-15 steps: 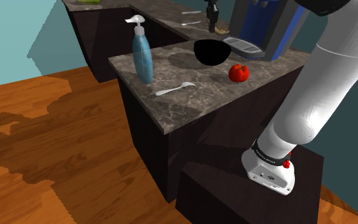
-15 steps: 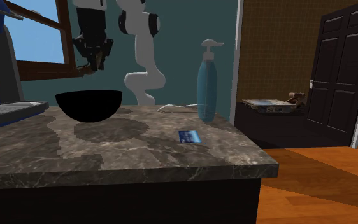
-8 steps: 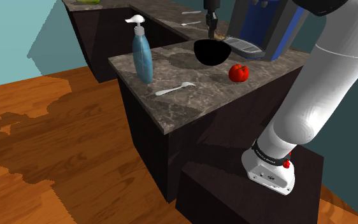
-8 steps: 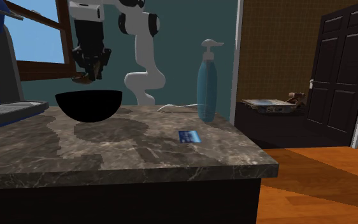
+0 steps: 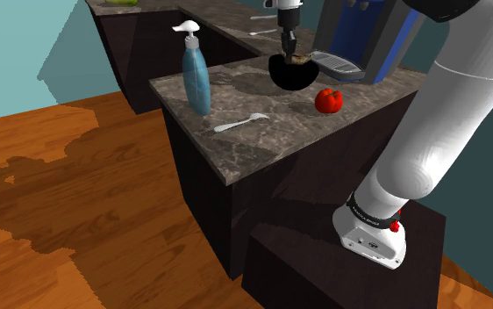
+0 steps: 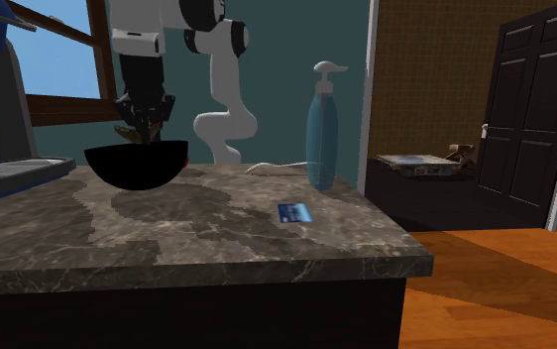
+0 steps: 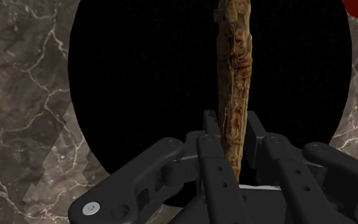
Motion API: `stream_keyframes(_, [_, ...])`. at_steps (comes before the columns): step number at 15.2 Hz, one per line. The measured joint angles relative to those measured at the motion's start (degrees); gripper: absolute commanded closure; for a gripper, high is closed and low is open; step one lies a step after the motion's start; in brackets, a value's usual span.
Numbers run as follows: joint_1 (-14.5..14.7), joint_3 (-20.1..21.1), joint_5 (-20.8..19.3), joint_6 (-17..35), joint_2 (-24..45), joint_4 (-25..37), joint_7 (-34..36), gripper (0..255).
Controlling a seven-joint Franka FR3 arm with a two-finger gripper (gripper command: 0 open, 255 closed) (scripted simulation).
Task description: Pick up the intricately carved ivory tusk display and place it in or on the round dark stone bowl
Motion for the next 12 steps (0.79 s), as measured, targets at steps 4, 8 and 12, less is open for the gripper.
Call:
stream_keyframes(4, [0.0,0.1,0.1,0.4,0.1,0.0,0.0,255])
stream_keyframes(8, [0.0,0.1,0.2,0.5,0.2,0.0,0.0,0])
stream_keyframes(12, [-0.1,0.0,0.1,0.6,0.4,-0.4,0.0,0])
